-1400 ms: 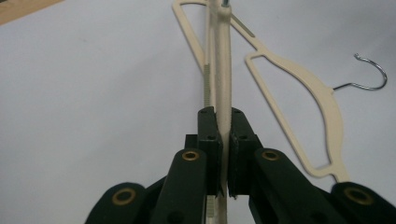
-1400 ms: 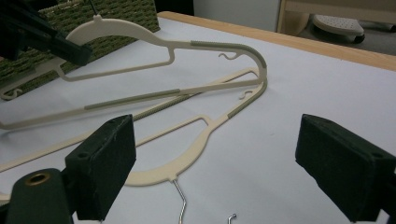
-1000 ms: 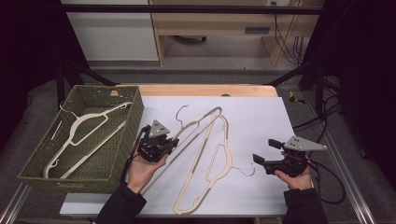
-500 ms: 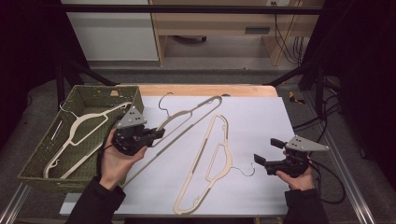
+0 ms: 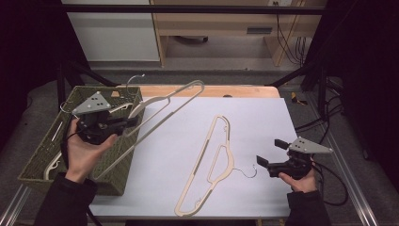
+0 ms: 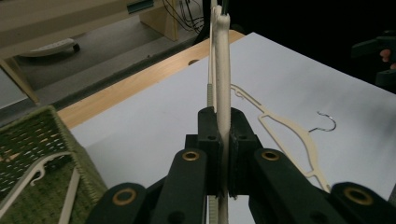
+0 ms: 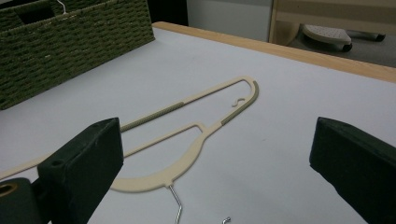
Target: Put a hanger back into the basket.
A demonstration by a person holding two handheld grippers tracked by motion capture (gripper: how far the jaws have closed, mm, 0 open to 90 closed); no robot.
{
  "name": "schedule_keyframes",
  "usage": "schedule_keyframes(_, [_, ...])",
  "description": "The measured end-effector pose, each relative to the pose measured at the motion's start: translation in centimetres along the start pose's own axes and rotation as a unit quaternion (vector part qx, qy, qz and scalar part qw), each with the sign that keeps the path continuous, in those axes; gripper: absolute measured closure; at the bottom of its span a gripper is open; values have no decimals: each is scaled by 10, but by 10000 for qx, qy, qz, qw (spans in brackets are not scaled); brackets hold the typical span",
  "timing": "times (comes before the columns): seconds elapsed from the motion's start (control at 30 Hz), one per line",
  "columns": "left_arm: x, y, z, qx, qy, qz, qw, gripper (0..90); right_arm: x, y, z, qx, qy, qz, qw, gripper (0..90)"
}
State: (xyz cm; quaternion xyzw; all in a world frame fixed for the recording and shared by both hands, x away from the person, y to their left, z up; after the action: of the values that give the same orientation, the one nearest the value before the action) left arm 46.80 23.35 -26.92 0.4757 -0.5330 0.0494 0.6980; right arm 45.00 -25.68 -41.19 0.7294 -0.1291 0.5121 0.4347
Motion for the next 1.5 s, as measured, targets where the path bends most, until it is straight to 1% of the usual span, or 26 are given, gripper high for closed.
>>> schedule_keyframes(0.1, [-3, 7, -13, 64, -4, -15, 10000, 860, 0, 0, 0, -15, 19, 2, 10000, 34])
schedule_keyframes(0.17, [-7, 13, -24, 140, 56, -21, 9999, 860, 0, -1, 1, -11, 19, 7, 10000, 34])
schedule_keyframes(0.23, [-9, 16, -30, 192, 101, -19, 9998, 860, 0, -1, 1, -13, 6, -4, 10000, 35])
schedule_keyframes(0.3, [-12, 21, -39, 243, 70, -48, 9997, 860, -1, -1, 0, 8, 3, -24, 10000, 35])
schedule_keyframes(0.37, [-16, 25, -48, 241, 71, -77, 9997, 860, -1, -2, 0, 3, 6, -41, 10000, 35])
schedule_keyframes(0.43, [-21, 29, -58, 218, 161, -91, 9996, 860, -1, -2, 0, -2, 6, -41, 10000, 35])
schedule_keyframes(0.67, [-35, 36, -87, 316, 287, -210, 9989, 860, -1, -3, 0, -3, 12, -76, 10000, 34])
schedule_keyframes(0.77, [-42, 38, -96, 367, 294, -233, 9986, 860, -1, -3, 0, 1, 15, -63, 10000, 35])
schedule_keyframes(0.83, [-46, 40, -101, 387, 263, -252, 9986, 860, -1, -3, 0, 1, 15, -66, 10000, 34])
schedule_keyframes(0.93, [-52, 44, -109, 436, 262, -230, 9984, 860, -1, -3, 0, 11, -4, -83, 10000, 34])
schedule_keyframes(0.97, [-54, 44, -112, 445, 293, -199, 9984, 860, -1, -4, -1, 11, -25, -81, 10000, 34])
schedule_keyframes(1.03, [-59, 47, -120, 476, 295, -239, 9981, 860, -2, -4, 0, 4, 29, -97, 9999, 34])
schedule_keyframes(1.07, [-61, 47, -122, 489, 319, -238, 9980, 859, -2, -4, 0, -1, 33, -97, 9999, 34])
schedule_keyframes(1.1, [-63, 48, -124, 515, 299, -261, 9979, 860, -2, -4, 0, -1, 32, -97, 9999, 34])
schedule_keyframes(1.13, [-65, 48, -127, 538, 335, -237, 9977, 859, -2, -4, 0, -1, 39, -87, 10000, 35])
schedule_keyframes(1.2, [-70, 49, -132, 586, 349, -262, 9973, 860, -2, -4, 0, -6, 20, -110, 9999, 35])
schedule_keyframes(1.37, [-80, 50, -144, 648, 527, -282, 9961, 860, -2, -5, 0, 6, 26, -111, 9999, 34])
schedule_keyframes(1.5, [-88, 50, -151, 715, 542, -325, 9954, 860, -2, -5, 0, -7, 21, -118, 9999, 35])
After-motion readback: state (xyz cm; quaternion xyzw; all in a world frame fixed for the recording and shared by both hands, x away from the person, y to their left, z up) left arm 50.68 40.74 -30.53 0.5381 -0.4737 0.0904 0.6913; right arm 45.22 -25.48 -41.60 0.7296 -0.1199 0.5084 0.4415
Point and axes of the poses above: each handheld gripper's, and its own axes: y roughly backward along the jaws, x roughly out of its top, z roughly to its right, the point moved 3 cm from there along -y, roughly forward along the jaws, and after that the axes turned 8 degrees about -z, right-handed, at the moved point
